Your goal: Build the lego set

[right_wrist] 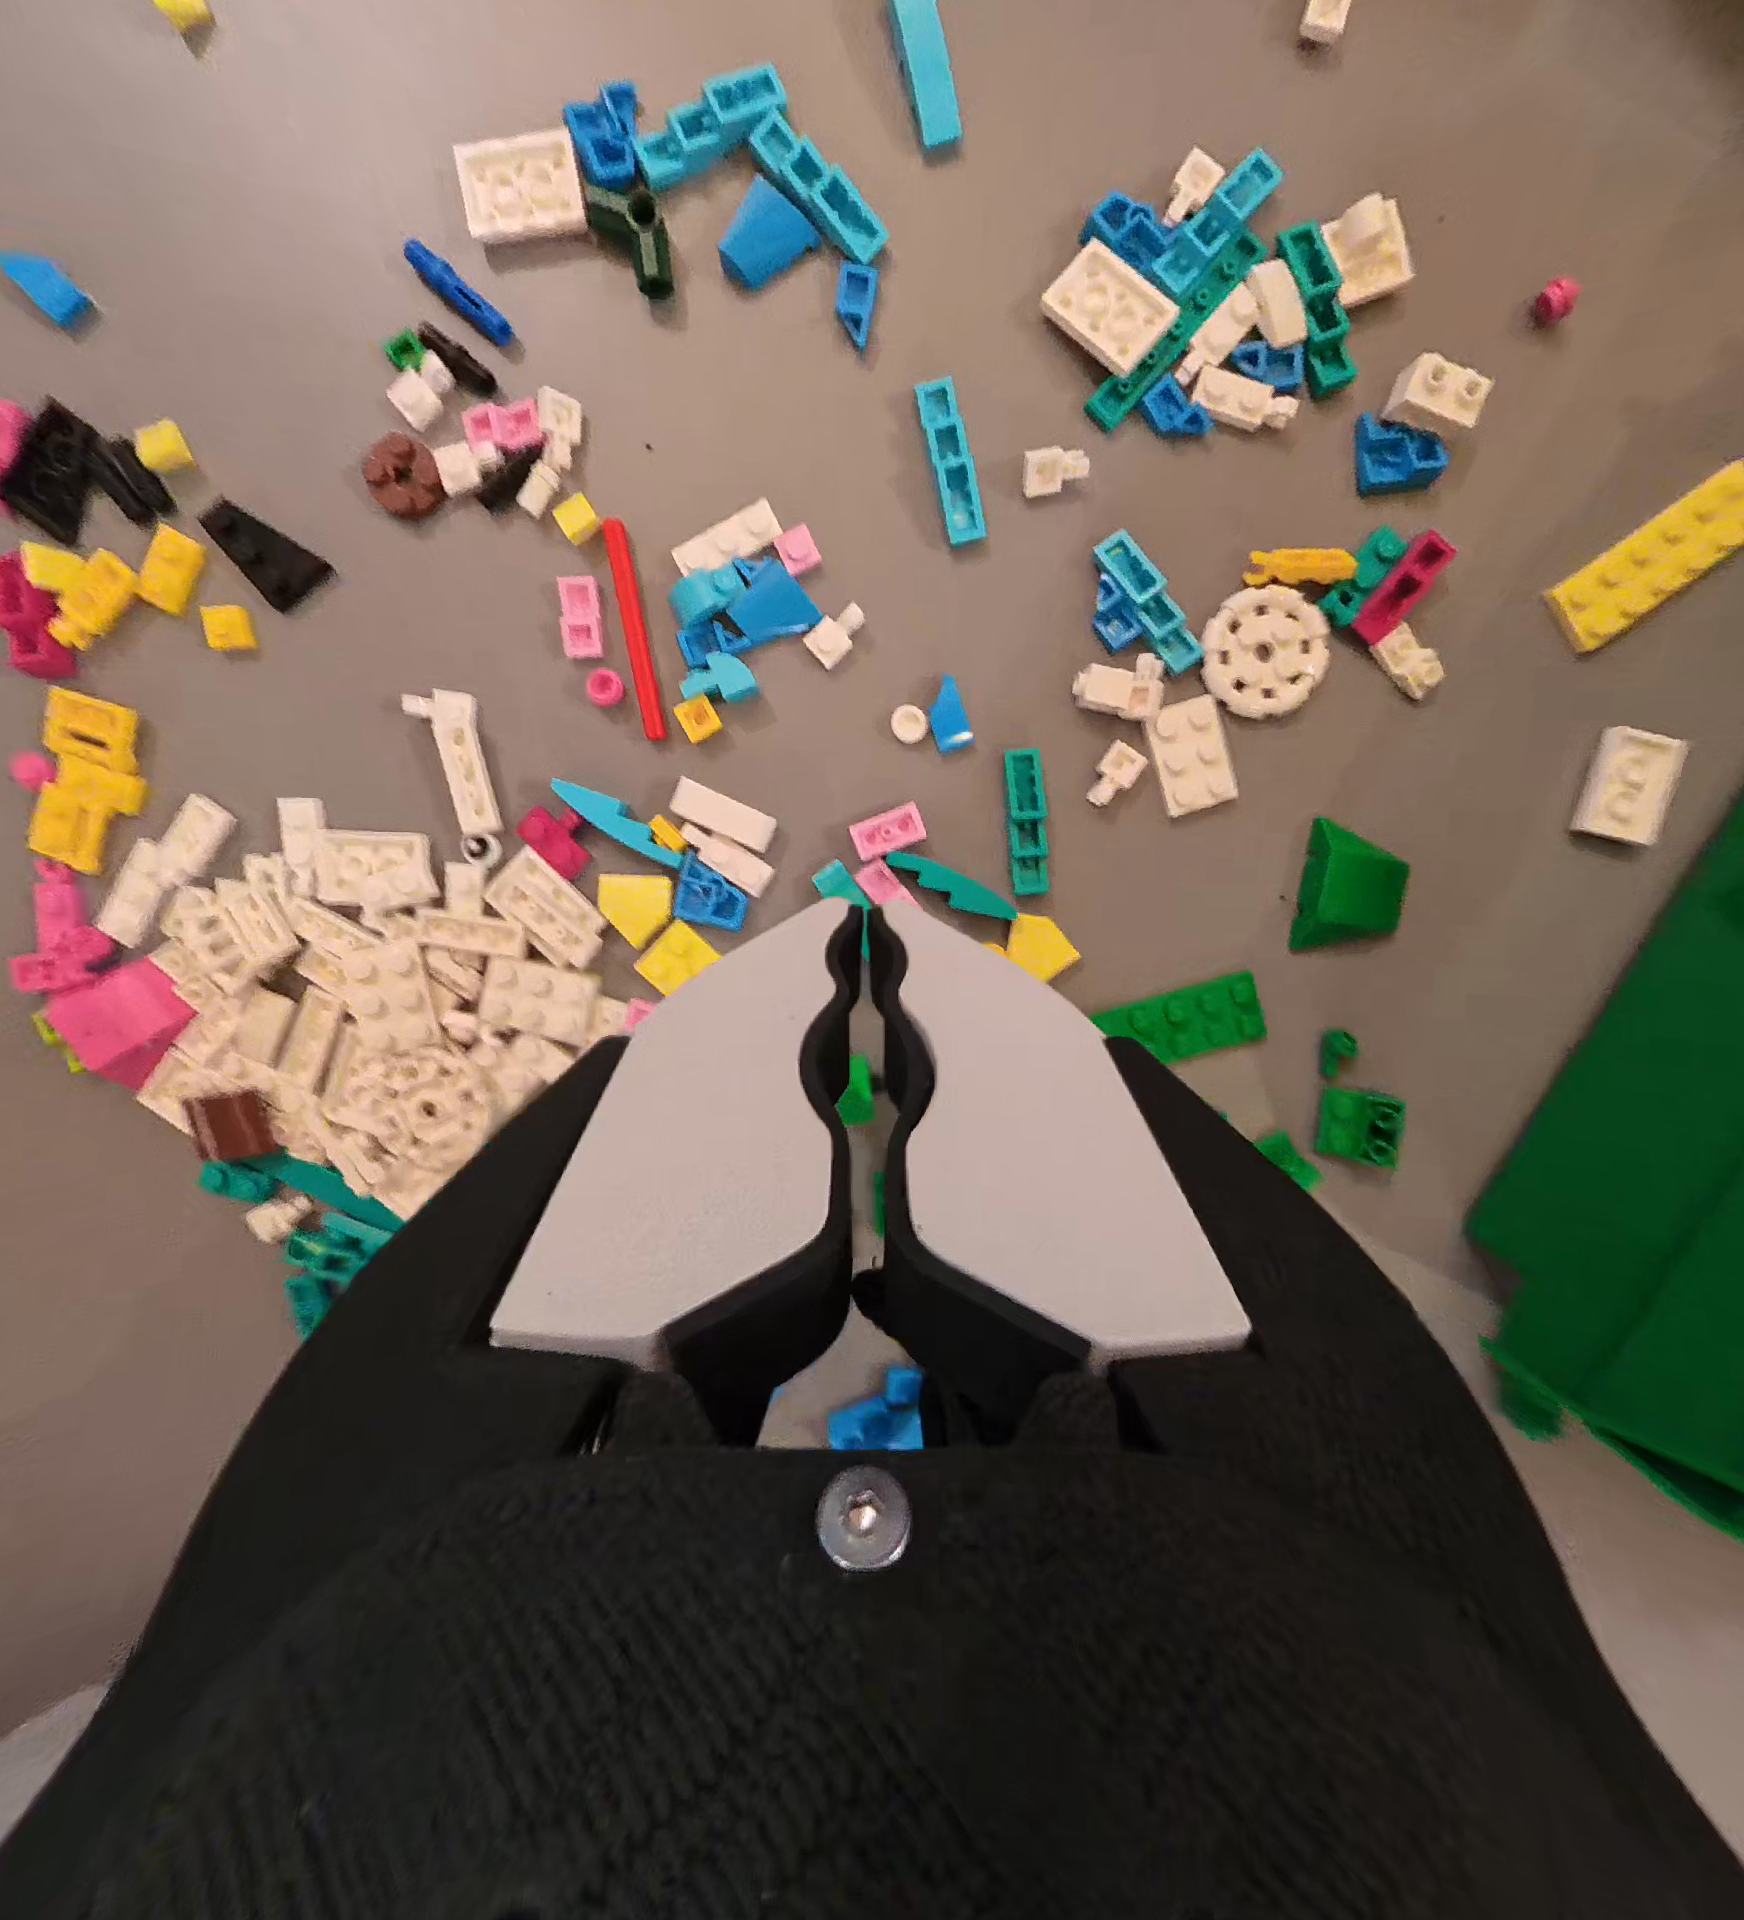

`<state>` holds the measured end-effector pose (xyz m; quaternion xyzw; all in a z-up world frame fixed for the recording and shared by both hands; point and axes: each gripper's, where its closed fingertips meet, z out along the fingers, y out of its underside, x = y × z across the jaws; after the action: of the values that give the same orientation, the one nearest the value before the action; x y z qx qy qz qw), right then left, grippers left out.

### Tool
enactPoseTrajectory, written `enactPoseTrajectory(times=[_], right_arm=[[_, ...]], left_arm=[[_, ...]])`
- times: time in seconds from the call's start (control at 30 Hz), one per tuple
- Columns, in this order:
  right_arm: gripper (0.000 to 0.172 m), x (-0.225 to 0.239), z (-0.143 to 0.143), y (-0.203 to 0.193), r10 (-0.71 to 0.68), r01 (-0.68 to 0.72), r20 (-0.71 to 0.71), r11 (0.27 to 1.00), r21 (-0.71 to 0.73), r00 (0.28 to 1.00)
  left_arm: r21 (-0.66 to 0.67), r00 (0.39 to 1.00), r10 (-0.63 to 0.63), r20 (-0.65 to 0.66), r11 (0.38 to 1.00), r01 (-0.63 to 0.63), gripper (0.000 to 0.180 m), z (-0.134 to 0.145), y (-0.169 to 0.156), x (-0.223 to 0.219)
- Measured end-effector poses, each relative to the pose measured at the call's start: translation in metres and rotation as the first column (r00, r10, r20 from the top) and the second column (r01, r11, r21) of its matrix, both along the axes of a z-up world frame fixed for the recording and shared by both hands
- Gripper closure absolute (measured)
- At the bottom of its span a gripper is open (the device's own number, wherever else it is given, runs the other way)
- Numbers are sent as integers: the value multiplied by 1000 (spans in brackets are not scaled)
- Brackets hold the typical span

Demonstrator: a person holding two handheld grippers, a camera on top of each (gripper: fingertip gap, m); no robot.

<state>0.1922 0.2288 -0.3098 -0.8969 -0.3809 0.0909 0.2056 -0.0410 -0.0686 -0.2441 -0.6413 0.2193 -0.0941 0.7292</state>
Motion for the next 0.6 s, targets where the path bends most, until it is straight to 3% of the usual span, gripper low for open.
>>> enactPoseTrajectory(times=[0.1, 0.3, 0.6], right_arm=[[153, -13, -10, -1, -82, 65, -129, 990, -128, 988], [153, -10, -23, 22, -236, 207, -183, 964, -164, 954], [154, -11, -42, 23, -276, 244, -128, 944, -221, 953]], left_arm=[[0, 1000, -1, -1, 1000, 1, 180, 0, 0, 0], [0, 1000, -1, 0, 1000, 1, 180, 0, 0, 0], [1, 1000, 0, 0, 1000, 0, 180, 0, -1, 1]])
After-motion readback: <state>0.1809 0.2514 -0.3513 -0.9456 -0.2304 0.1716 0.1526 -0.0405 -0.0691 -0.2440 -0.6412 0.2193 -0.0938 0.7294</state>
